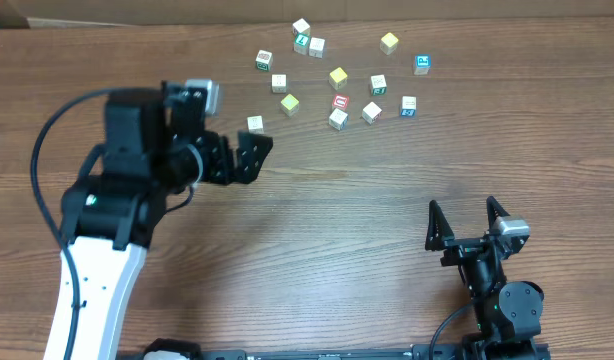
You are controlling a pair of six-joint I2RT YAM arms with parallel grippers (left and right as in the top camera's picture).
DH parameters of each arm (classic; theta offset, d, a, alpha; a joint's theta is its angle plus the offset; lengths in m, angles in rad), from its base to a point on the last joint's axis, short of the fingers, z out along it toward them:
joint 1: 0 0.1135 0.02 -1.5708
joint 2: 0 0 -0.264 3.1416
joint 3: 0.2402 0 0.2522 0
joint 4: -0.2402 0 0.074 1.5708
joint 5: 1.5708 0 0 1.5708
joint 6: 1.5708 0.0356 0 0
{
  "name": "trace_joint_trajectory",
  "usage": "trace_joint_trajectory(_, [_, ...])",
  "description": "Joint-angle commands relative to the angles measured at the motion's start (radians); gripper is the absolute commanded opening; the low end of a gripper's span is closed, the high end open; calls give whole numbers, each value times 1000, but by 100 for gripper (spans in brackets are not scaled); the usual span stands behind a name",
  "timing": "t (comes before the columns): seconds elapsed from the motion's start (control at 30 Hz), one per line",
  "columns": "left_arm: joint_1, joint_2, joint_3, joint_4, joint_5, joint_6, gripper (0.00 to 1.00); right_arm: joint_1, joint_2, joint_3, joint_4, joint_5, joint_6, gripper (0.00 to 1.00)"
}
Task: Form a horizontal line
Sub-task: 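Reach the left gripper forward to the block with letter I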
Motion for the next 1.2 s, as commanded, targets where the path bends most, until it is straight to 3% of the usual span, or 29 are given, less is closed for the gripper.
trace_joint_trajectory(0.0, [-76, 113, 119, -17, -375, -33, 100, -3, -10, -10, 6, -6, -4, 100])
trace_joint_trajectory(0.2, [-116, 334, 216, 37, -520, -33, 100, -3, -10, -10, 6, -6, -4, 100])
trace_joint_trajectory(0.4, [-117, 578, 238, 69, -520, -208, 98, -3, -10, -10, 6, -6, -4, 100])
trace_joint_trajectory(0.5, [-117, 675, 238, 95, -463, -216, 100, -3, -10, -10, 6, -6, -4, 100])
trace_joint_trajectory(1.03, [-115, 927, 238, 230, -445, -257, 99, -3, -10, -10, 6, -6, -4, 100])
trace_joint_trajectory(1.17, [-114, 935, 238, 292, -512, -257, 88, -3, -10, -10, 6, -6, -4, 100])
